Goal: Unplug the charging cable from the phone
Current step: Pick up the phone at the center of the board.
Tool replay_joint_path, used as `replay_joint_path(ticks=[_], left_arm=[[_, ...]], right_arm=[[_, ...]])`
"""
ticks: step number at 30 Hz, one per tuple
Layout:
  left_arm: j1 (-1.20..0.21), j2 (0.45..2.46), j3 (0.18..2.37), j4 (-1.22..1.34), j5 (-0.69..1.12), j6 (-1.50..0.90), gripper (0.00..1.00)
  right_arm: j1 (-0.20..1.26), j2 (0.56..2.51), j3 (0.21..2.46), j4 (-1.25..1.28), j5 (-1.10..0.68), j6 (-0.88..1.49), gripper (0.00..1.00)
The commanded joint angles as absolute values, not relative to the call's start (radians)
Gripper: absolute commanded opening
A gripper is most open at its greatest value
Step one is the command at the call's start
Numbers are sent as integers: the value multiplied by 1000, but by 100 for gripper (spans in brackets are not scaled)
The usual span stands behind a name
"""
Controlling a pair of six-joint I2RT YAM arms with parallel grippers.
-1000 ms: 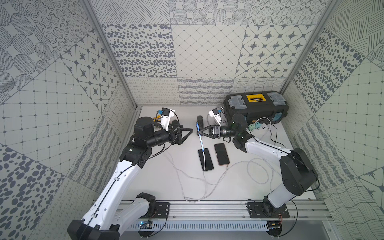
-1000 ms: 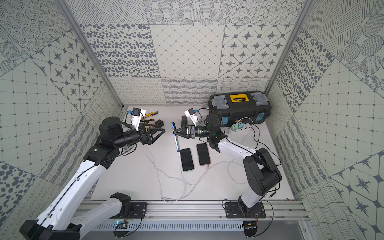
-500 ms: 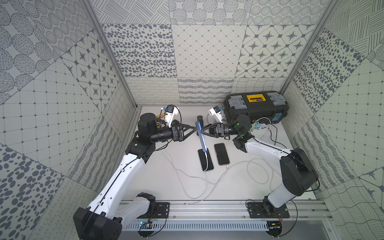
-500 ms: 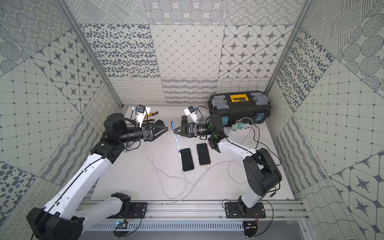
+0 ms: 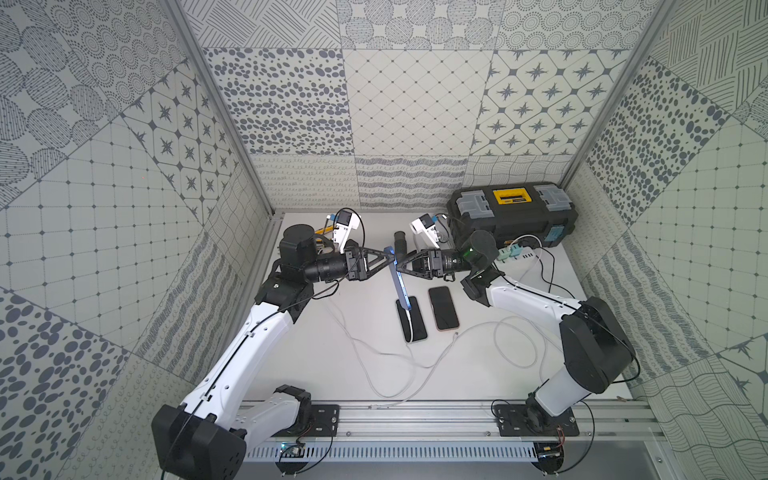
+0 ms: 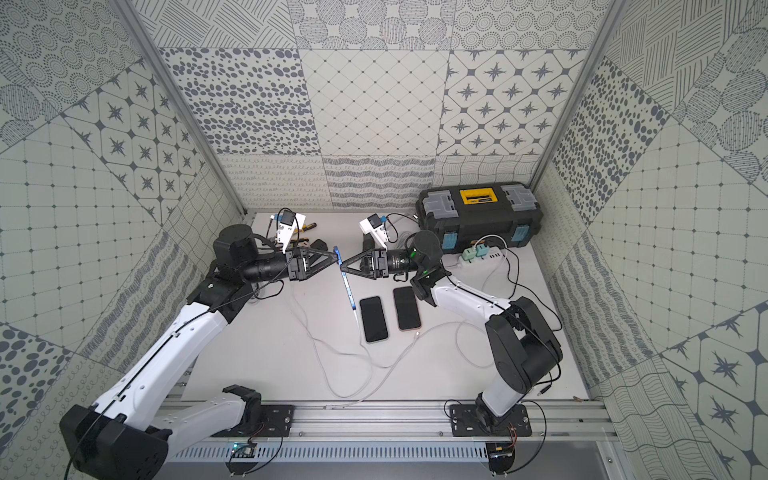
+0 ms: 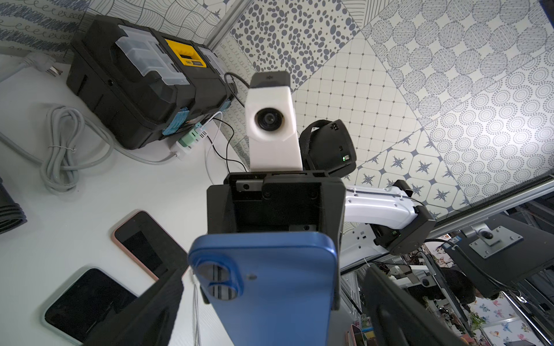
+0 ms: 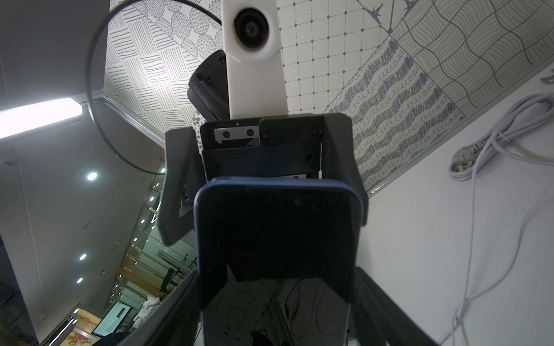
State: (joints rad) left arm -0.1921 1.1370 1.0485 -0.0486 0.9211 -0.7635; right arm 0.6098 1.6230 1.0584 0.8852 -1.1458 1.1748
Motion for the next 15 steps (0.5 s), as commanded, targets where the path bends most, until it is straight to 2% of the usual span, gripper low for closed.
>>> replay_joint_path(ticks=[1, 15], left_arm=[[-180, 1140, 1046, 5, 961, -765, 98], [-180, 1140, 1016, 43, 957, -782, 98]], right_arm=[[623, 1594, 1109, 916, -1144, 1159, 68], [644, 1605, 1122, 905, -1146, 1148, 68]])
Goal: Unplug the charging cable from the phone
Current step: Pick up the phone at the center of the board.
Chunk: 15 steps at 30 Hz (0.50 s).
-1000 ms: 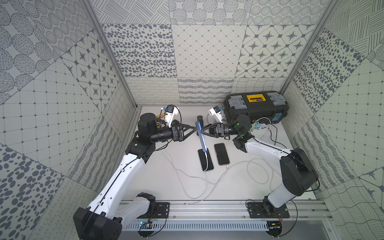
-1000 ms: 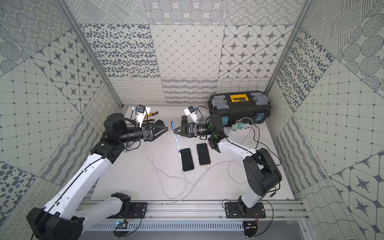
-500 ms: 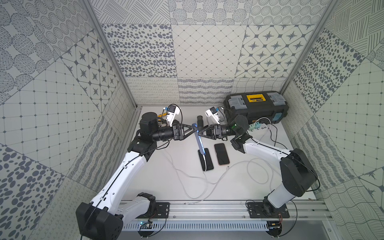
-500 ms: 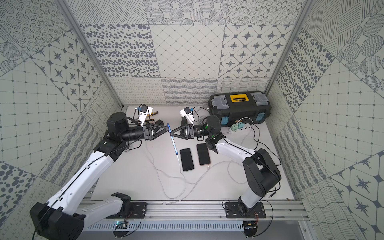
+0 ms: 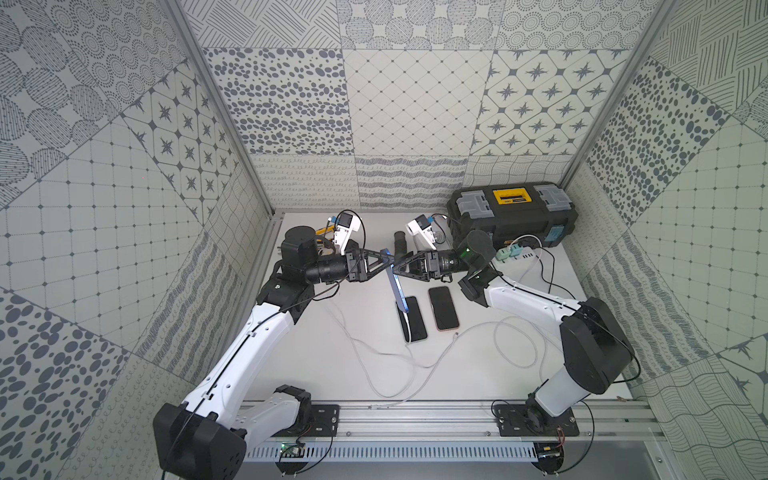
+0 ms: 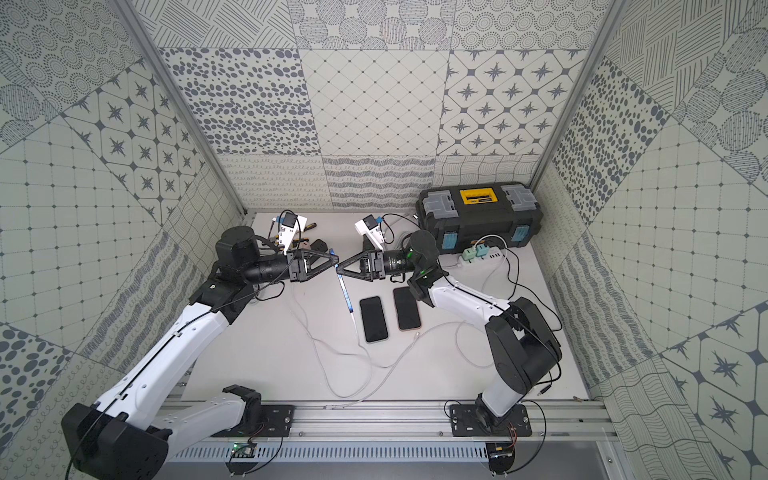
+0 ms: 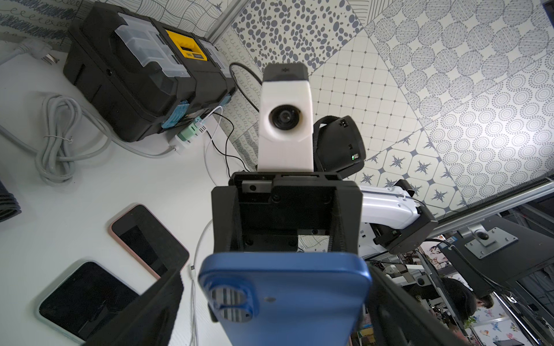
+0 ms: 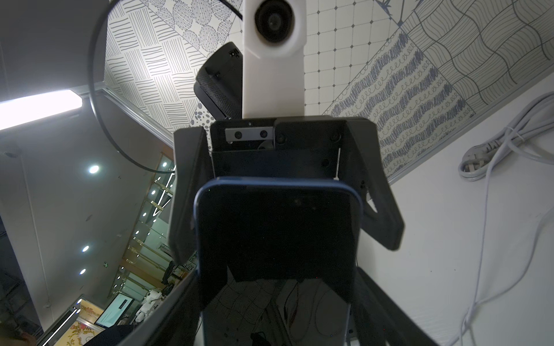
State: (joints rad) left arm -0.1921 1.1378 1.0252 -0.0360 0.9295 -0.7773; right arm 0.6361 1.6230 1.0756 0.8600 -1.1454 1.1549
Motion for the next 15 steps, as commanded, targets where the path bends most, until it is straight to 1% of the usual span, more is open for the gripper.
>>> replay_joint_path(ticks=[1, 12, 15], left_arm=[[-180, 1140, 1017, 46, 956, -784, 98], [-179, 1132, 1023, 56, 951, -775, 98], [-180, 1129, 1025, 57, 951, -773, 92]], right_arm=[[646, 1605, 1121, 905, -1146, 1147, 68], [656, 1612, 1129, 904, -1154, 1148, 67], [657, 1611, 1127, 900, -1154, 1147, 67]])
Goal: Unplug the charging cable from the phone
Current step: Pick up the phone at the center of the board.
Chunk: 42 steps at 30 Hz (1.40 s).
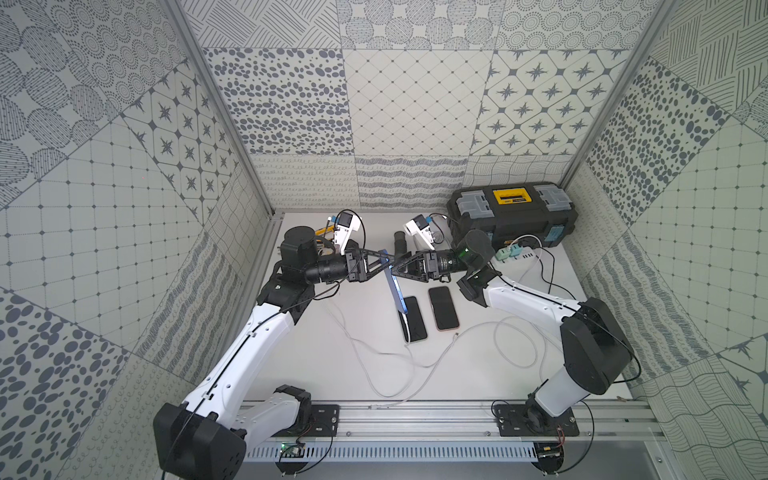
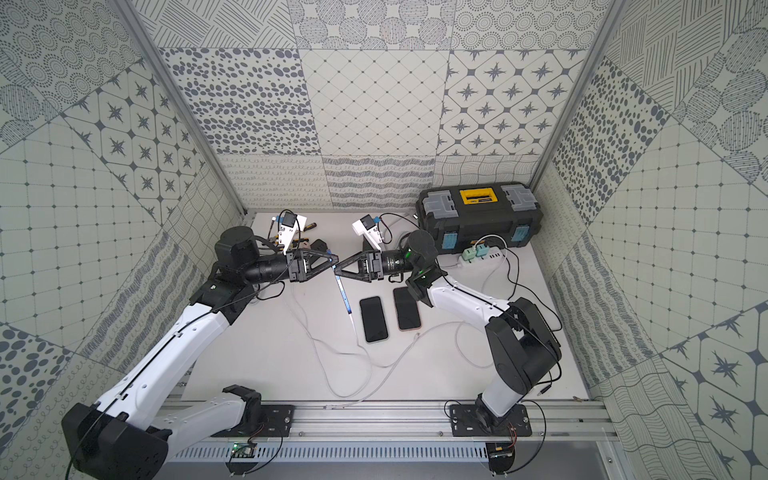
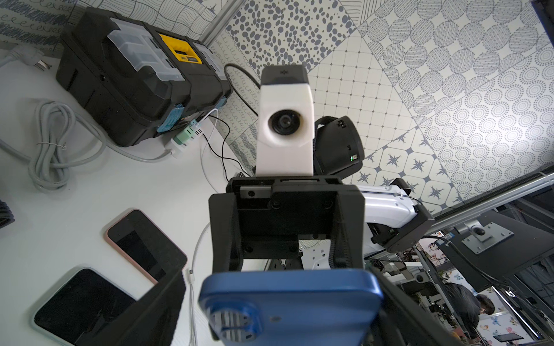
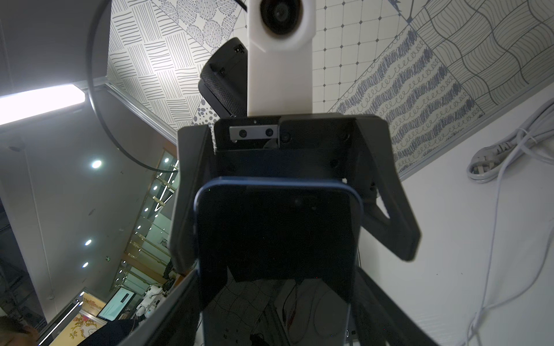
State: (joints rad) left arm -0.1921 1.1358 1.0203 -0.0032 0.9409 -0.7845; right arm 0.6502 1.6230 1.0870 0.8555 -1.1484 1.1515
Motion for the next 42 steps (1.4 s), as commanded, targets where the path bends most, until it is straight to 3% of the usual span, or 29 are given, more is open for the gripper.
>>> replay_joint_path(ticks=[1, 14, 18, 25, 28, 42], left_arm=[[-180, 1129, 1025, 57, 950, -773, 91], [-180, 1124, 1020, 65, 954, -770, 70], [-180, 1120, 1019, 69, 962, -762, 56], [-179, 1094, 1022, 72, 949, -742, 17], [-179, 1093, 1033, 74, 949, -741, 9], [-179, 1116, 1083, 52, 936, -717, 6]], right_arm=[[657, 1611, 1126, 901, -1152, 1147, 68], [657, 1605, 1125, 869, -1148, 1111, 70], [657, 1594, 1123, 834, -1149, 1073, 79], [655, 1575, 1112, 818, -1156, 1045, 96], [650, 1552, 1095, 810, -1149, 1023, 97], [649, 1359, 974, 521, -1106, 726, 97]])
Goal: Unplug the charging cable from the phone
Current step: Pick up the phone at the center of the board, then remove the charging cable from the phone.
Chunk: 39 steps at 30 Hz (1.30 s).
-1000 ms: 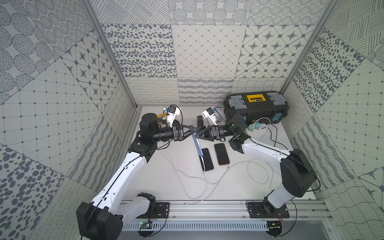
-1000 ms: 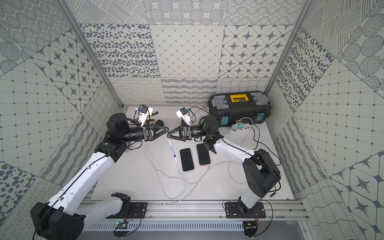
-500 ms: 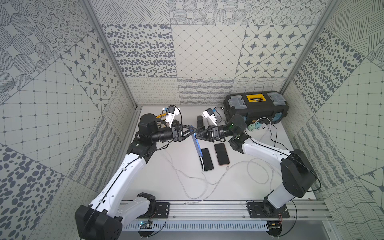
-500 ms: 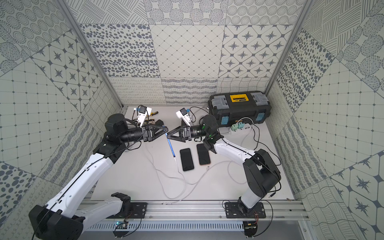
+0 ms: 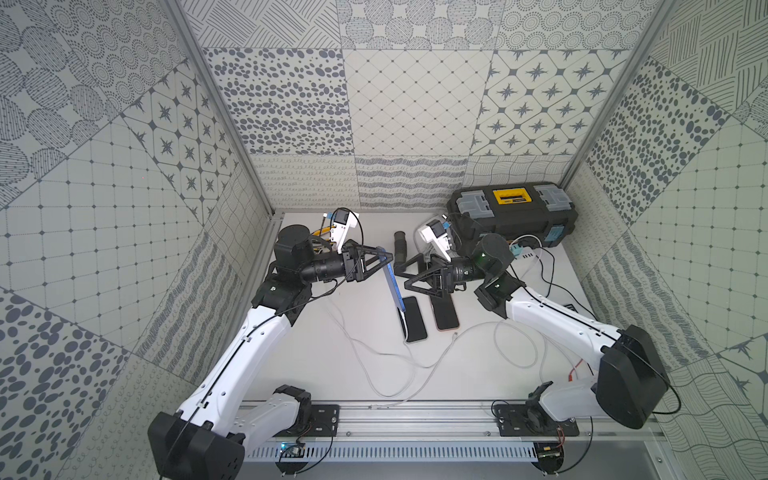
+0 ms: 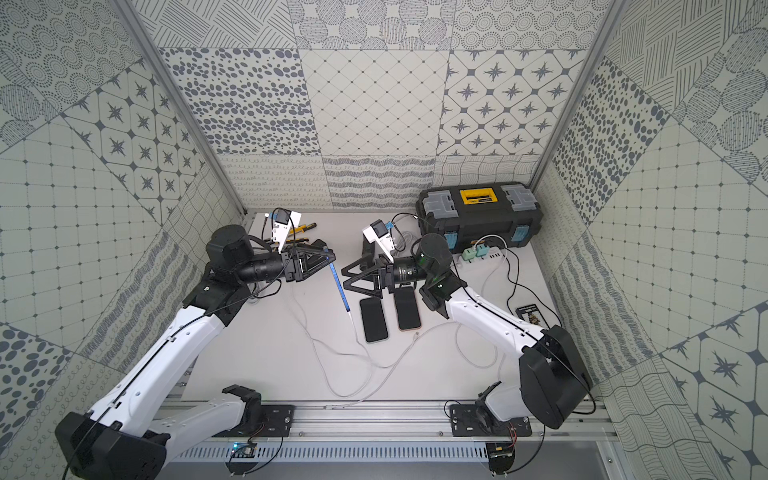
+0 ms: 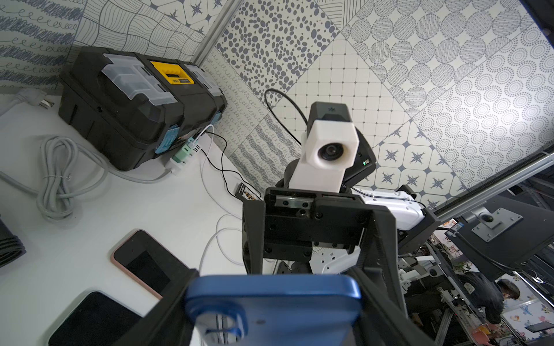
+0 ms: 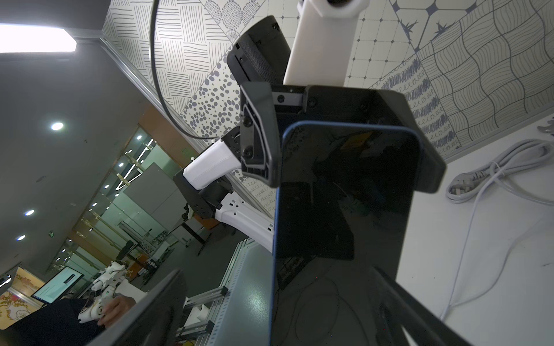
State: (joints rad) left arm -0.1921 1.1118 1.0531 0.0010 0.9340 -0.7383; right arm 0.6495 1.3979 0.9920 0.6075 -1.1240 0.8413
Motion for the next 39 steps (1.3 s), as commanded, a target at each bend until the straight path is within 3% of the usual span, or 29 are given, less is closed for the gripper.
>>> replay_joint_path(ticks=[1, 11, 19, 29, 39], left_arm=[[-179, 1117, 1086, 51, 935, -717, 6], [-179, 1124, 1112, 39, 928, -713, 7], [-179, 1122, 1114, 16, 922, -697, 8], [-179, 1122, 1113, -8, 912, -676, 9], [-179, 1121, 1118, -14, 911, -669, 9]], right_arm=[[649, 1348, 967, 502, -1107, 709, 97], [650, 1282, 863, 409, -1116, 561, 79], [656, 1261, 808, 337, -1088, 472, 72], [710, 1272, 768, 328, -1089, 420, 51], [744, 1305, 753, 337, -1073, 411, 38]])
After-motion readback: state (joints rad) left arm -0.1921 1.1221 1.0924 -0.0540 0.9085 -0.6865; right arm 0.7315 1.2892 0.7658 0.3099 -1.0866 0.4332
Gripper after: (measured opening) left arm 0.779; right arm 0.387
